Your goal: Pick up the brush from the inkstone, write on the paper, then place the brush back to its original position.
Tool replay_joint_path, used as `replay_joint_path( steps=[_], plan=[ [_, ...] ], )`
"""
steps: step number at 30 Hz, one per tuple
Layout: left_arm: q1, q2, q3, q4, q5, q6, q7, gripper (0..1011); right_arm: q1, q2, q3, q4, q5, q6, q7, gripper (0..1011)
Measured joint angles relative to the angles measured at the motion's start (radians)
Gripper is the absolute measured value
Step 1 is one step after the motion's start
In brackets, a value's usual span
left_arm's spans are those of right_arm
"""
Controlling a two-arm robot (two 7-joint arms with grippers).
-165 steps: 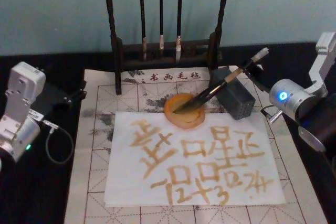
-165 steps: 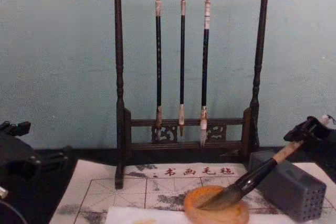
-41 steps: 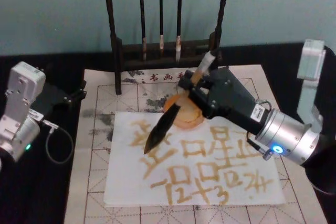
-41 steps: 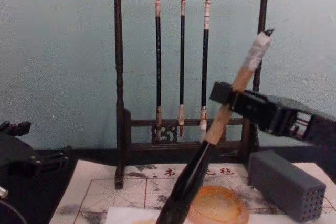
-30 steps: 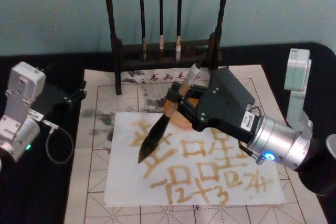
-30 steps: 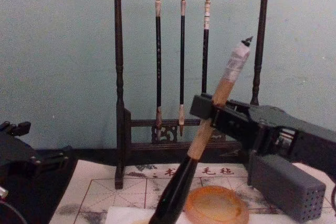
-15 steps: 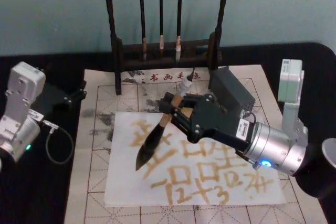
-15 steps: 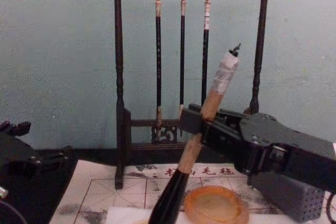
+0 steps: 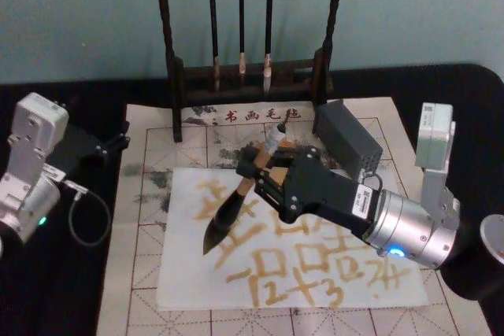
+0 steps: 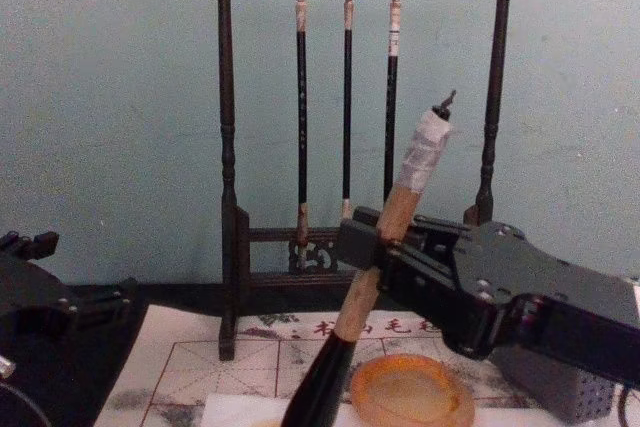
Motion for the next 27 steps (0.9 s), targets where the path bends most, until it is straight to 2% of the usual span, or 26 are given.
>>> replay_joint_path(
  steps=[8, 27],
  plan=[
    [0.000, 0.000, 0.000, 0.000, 0.000, 0.000, 0.000, 1001, 0.001, -0.016, -0.002, 0.019, -0.020, -0.033, 0.012, 182],
    [0.000, 0.000, 0.000, 0.000, 0.000, 0.000, 0.000, 1001, 0.015, -0.055, -0.010, 0.064, -0.055, -0.060, 0.015, 182]
  ],
)
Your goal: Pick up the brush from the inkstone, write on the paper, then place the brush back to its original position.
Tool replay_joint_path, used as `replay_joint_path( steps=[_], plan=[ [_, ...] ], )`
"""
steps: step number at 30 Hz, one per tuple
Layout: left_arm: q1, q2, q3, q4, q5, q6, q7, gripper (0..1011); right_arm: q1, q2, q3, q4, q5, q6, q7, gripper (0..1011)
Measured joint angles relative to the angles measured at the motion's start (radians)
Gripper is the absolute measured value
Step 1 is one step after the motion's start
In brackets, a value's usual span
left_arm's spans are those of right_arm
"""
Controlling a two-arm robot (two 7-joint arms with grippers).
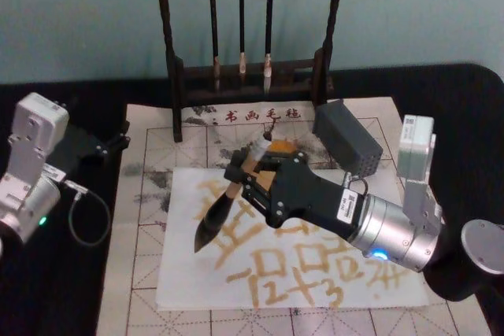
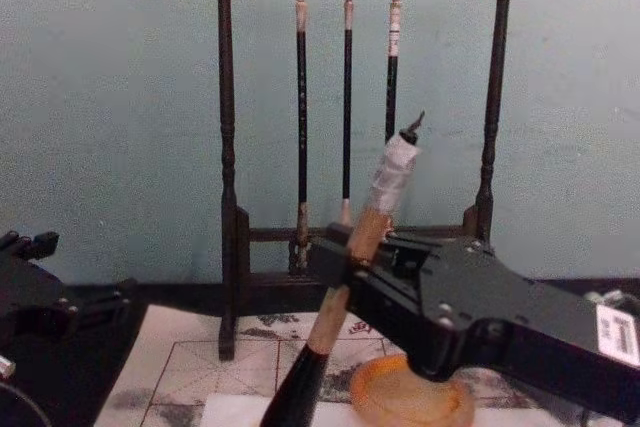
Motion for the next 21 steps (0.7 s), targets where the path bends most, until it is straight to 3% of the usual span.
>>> replay_joint_path(
  steps=[21],
  plan=[
    [0.000, 0.000, 0.000, 0.000, 0.000, 0.000, 0.000, 1001, 0.013, -0.029, -0.005, 0.046, -0.032, -0.027, -0.002, 183]
  ],
)
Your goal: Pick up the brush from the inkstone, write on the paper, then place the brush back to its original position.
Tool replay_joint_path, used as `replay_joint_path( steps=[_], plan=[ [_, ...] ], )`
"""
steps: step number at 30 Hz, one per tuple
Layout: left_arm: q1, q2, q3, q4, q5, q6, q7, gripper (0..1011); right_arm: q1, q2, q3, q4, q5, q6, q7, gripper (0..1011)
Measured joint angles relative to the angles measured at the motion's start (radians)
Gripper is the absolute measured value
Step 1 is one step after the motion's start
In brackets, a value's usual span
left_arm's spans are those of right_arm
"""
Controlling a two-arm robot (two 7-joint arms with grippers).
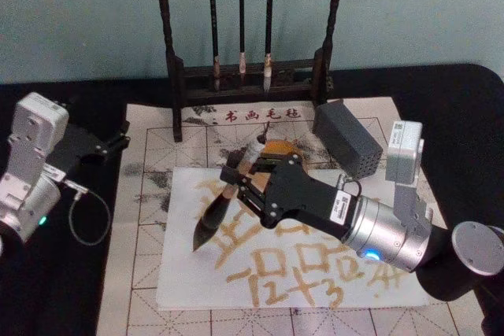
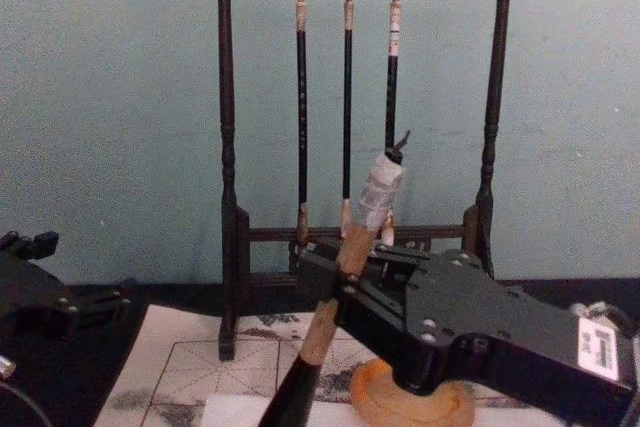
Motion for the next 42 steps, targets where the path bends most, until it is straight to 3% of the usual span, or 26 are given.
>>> replay_joint_path(
  steps=[21, 42],
  plan=[
    [0.000, 0.000, 0.000, 0.000, 0.000, 0.000, 0.000, 1001, -0.017, 0.006, -0.002, -0.006, -0.013, -0.005, 0.006, 182],
    [0.000, 0.000, 0.000, 0.000, 0.000, 0.000, 0.000, 1001, -0.049, 0.068, -0.011, -0.073, 0.014, 0.018, 0.050, 182]
  ],
)
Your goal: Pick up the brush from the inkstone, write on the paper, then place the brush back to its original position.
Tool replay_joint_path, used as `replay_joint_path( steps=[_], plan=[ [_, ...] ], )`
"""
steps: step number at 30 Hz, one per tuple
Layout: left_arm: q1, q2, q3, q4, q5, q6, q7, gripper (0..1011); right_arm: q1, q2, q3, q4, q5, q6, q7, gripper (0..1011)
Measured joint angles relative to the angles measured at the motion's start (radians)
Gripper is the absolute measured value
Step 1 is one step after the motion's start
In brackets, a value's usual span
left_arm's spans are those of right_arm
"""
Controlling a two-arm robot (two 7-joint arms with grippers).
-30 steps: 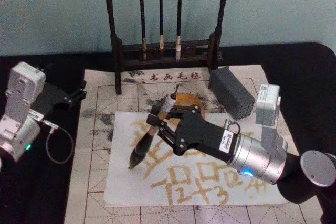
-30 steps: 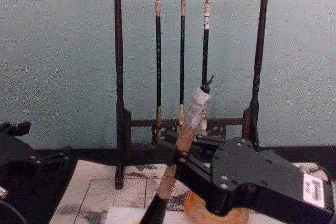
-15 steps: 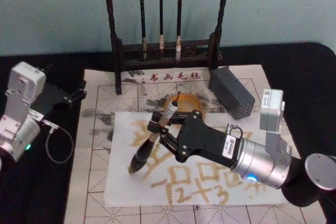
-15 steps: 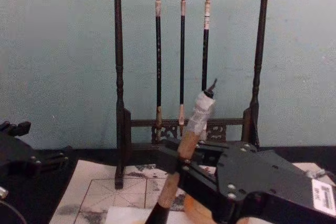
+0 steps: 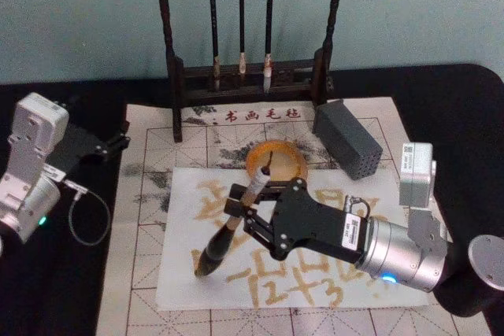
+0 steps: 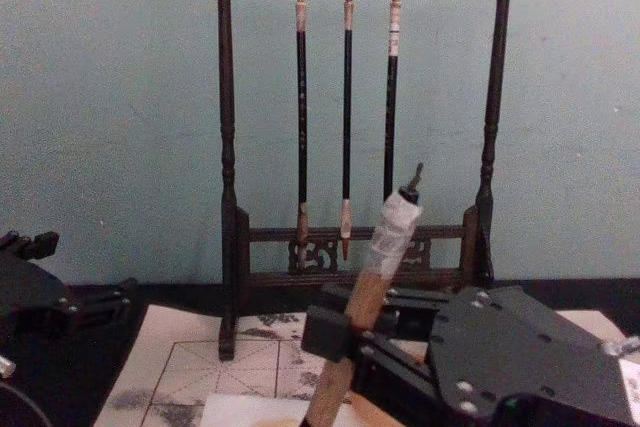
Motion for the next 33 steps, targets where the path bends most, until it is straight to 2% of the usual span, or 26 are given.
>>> replay_joint_path(
  steps=[7, 13, 22, 33],
  plan=[
    [0.000, 0.000, 0.000, 0.000, 0.000, 0.000, 0.000, 1001, -0.009, 0.020, -0.004, -0.023, 0.011, 0.004, 0.011, 183],
    [0.000, 0.000, 0.000, 0.000, 0.000, 0.000, 0.000, 1001, -0.013, 0.022, 0.003, -0.035, 0.025, 0.002, 0.009, 182],
    [0.000, 0.000, 0.000, 0.000, 0.000, 0.000, 0.000, 1001, -0.010, 0.007, 0.034, -0.058, 0.083, 0.024, -0.021, 182],
    [0.000, 0.000, 0.000, 0.000, 0.000, 0.000, 0.000, 1001, 0.024, -0.038, 0.088, -0.058, 0.169, 0.096, -0.104, 182]
  ],
)
